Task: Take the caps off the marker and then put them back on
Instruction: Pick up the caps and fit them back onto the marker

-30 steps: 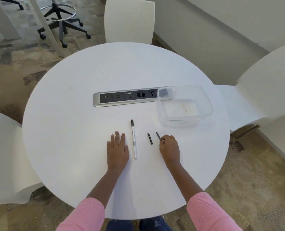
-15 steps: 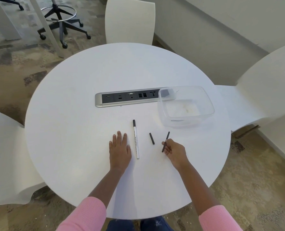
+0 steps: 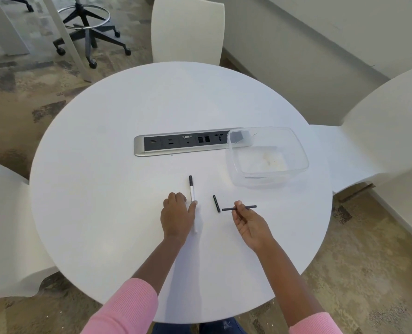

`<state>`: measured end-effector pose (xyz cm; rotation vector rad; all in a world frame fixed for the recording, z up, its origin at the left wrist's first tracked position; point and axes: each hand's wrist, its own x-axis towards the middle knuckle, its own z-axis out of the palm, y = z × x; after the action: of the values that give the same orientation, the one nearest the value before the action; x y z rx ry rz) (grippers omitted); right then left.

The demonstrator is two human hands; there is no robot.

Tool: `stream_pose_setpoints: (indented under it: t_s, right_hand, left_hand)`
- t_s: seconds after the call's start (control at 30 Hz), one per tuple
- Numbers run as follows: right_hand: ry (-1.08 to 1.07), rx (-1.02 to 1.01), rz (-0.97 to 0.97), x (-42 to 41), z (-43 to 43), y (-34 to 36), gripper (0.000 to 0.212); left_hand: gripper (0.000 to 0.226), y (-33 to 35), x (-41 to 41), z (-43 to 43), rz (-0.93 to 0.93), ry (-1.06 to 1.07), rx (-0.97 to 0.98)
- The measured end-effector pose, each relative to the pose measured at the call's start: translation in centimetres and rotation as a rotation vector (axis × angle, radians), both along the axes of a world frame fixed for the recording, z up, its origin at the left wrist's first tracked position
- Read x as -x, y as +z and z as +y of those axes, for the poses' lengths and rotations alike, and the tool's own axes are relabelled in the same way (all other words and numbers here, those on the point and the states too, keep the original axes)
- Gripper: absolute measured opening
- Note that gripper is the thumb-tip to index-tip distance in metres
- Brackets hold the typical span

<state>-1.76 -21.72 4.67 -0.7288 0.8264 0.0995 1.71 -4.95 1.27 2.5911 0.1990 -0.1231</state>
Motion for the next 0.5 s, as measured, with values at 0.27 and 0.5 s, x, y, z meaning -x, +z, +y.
stream_pose_setpoints:
  t_s: [0.27,0.5]
  right_hand:
    - [0.068,0.031,0.011,0.2,-0.1,-0.8,0.012]
    - [0.125,0.109,-0.024,0.3,-0.2,-0.2,0.016]
  left_hand:
    - [0.024,0.7,-0.4,-1.2,0.13,0.03,0.015]
    - [0.019,1.8,-1.4,-1.0,0.199,0.238,0.39]
